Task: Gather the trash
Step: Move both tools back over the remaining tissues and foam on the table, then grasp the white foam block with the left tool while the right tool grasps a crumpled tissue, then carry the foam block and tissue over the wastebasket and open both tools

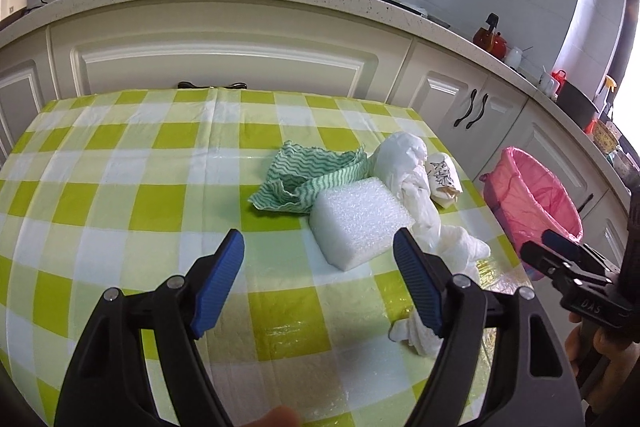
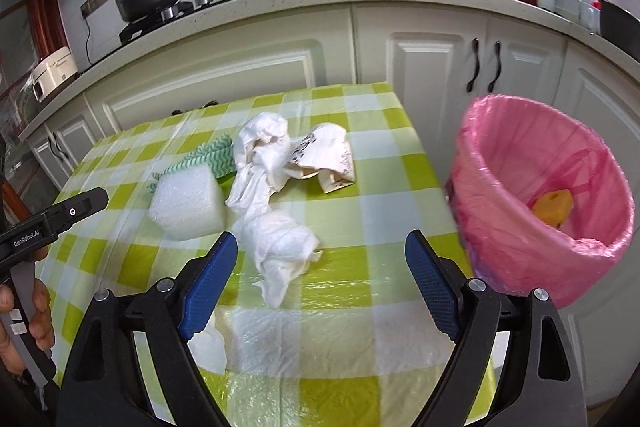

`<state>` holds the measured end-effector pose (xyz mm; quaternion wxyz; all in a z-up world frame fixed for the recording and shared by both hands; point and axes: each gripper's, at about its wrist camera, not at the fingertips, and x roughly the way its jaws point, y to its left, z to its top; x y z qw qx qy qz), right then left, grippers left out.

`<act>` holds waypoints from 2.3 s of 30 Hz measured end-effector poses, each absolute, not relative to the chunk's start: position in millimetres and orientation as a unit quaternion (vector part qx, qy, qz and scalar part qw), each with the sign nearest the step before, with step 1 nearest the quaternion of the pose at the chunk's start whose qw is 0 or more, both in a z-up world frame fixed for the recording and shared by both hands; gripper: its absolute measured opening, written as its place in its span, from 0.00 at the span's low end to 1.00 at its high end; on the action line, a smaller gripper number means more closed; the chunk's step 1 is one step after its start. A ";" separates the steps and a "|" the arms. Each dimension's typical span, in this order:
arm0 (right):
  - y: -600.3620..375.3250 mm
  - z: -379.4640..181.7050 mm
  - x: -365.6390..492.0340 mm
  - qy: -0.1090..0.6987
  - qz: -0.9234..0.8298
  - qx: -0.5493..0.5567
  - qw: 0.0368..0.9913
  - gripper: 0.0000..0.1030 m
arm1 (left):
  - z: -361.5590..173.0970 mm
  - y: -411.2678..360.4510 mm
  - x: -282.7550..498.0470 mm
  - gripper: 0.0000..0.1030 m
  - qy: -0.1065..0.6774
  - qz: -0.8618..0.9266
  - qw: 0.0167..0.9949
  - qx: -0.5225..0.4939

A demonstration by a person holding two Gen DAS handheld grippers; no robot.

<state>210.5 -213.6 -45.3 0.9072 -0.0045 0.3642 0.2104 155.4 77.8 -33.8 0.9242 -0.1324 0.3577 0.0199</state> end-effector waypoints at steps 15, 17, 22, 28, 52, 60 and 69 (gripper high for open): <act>-170.0 -83.1 240.3 0.410 0.236 -0.037 0.880 0.69 | -47.4 77.6 169.3 0.75 0.372 0.018 0.917 -0.141; -167.2 -87.3 243.1 0.417 0.240 -0.036 0.876 0.57 | -48.5 77.5 171.3 0.75 0.373 0.018 0.917 -0.140; -163.6 -92.7 245.7 0.425 0.248 -0.035 0.870 0.37 | -52.0 72.2 178.7 0.77 0.378 0.011 0.915 -0.140; -174.7 -89.6 245.7 0.421 0.241 -0.026 0.874 0.35 | -58.8 57.1 192.2 0.84 0.389 -0.003 0.910 -0.142; -225.7 -62.7 236.7 0.393 0.219 0.009 0.893 0.35 | -85.4 26.7 242.5 0.72 0.464 0.060 0.875 -0.126; -234.7 -48.4 226.6 0.378 0.217 0.017 0.900 0.35 | -59.8 30.0 220.9 0.72 0.428 0.053 0.893 -0.130; -255.4 -18.9 220.0 0.346 0.208 0.027 0.914 0.35 | -16.6 4.1 210.9 0.72 0.376 0.017 0.919 -0.114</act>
